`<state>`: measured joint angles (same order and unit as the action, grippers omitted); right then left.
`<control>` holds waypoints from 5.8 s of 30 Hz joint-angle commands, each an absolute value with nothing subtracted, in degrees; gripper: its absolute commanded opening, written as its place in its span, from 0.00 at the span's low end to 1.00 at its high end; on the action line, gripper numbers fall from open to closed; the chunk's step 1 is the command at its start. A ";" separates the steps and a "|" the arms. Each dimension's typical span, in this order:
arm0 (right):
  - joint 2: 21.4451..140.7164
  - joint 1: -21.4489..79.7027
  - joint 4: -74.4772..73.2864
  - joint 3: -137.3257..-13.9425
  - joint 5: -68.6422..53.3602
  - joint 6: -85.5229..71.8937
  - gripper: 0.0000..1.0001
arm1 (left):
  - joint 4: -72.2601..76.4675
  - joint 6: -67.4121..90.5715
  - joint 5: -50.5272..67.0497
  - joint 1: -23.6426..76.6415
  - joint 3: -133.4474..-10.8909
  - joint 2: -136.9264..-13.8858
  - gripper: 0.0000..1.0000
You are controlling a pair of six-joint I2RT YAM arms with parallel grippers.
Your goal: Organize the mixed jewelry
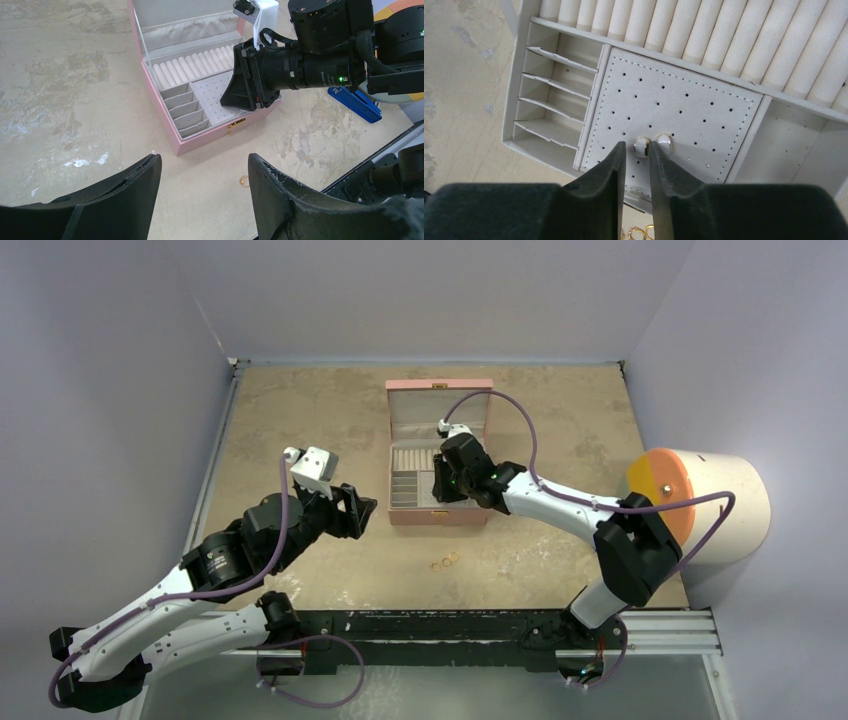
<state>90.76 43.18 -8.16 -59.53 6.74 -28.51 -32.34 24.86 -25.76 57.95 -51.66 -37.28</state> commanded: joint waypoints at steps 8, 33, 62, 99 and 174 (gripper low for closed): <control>88.27 43.40 -8.80 -60.98 8.81 -29.53 0.30 | -31.11 24.43 -26.18 58.27 -51.77 -36.93 0.64; 67.26 42.84 -13.23 -55.15 2.02 -21.29 0.38 | -31.38 24.78 -28.10 58.19 -51.74 -38.73 0.64; 84.72 70.35 -17.95 -51.70 24.96 -64.34 0.34 | -31.99 24.80 -28.87 58.10 -52.09 -38.57 0.64; 99.28 70.75 -30.90 -60.03 29.36 -80.54 0.26 | -32.08 24.96 -28.12 58.10 -52.12 -36.30 0.64; 53.89 71.50 14.18 -36.09 -14.65 48.62 0.00 | -32.39 31.96 -12.74 58.10 -55.96 -43.95 0.63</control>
<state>53.63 71.26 19.14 -30.50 -5.65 31.92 -34.09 30.04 -21.74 57.93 -52.25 -42.37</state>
